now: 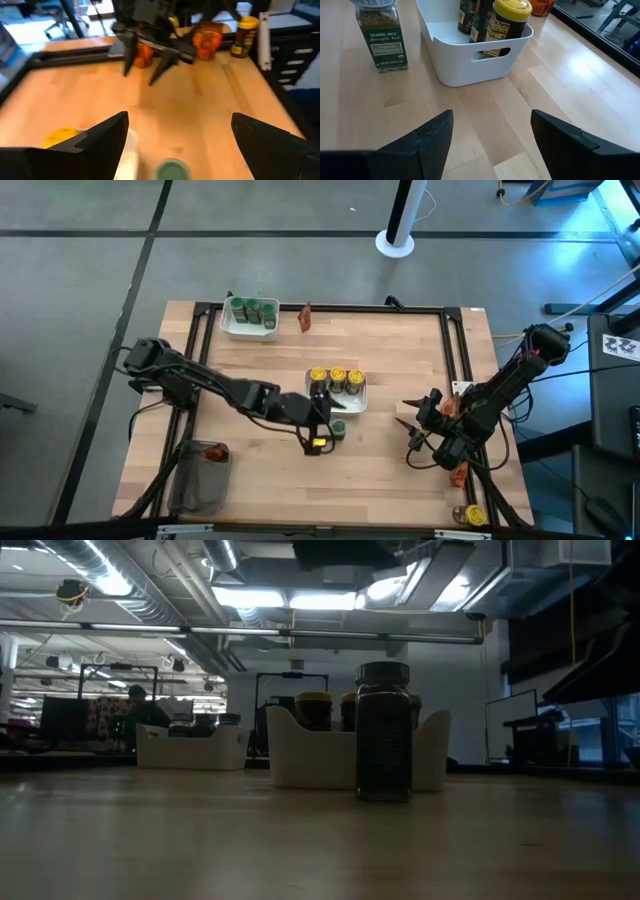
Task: Sort spices by type
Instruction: Put the green seasoning bottle into the top white bin
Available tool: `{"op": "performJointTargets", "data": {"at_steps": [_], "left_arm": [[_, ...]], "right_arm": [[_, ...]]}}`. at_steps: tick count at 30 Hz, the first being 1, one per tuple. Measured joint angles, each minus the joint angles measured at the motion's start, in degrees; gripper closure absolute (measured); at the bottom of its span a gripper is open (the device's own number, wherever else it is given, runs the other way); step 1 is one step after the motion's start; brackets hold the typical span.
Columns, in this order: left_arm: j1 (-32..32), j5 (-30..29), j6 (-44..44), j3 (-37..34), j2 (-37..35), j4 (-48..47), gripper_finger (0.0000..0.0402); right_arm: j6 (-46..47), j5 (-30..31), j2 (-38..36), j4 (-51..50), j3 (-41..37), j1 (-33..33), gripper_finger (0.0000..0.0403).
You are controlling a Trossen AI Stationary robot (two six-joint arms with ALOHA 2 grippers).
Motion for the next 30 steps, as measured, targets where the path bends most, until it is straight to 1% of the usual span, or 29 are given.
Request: {"op": "performJointTargets", "data": {"at_steps": [6, 11, 19, 30], "left_arm": [[-1.78, -0.01, -3.94, -0.02, 2.74, 0.38, 0.0064], [-0.77, -0.02, -5.28, -0.04, 6.46, -1.69, 0.0064], [0.91, 0.58, -8.06, -0.03, 10.73, -2.07, 0.0064], [1.55, 0.89, -9.72, -0.02, 13.70, -1.23, 0.0064]], "right_arm": [[0.00, 0.01, 0.00, 0.10, 0.00, 0.00, 0.0134], [0.00, 0.01, 0.00, 0.41, 0.00, 0.00, 0.0134], [0.00, 0.10, 0.00, 0.42, 0.00, 0.00, 0.0134], [0.04, 0.10, 1.82, 0.50, 0.00, 0.00, 0.0134]]}}
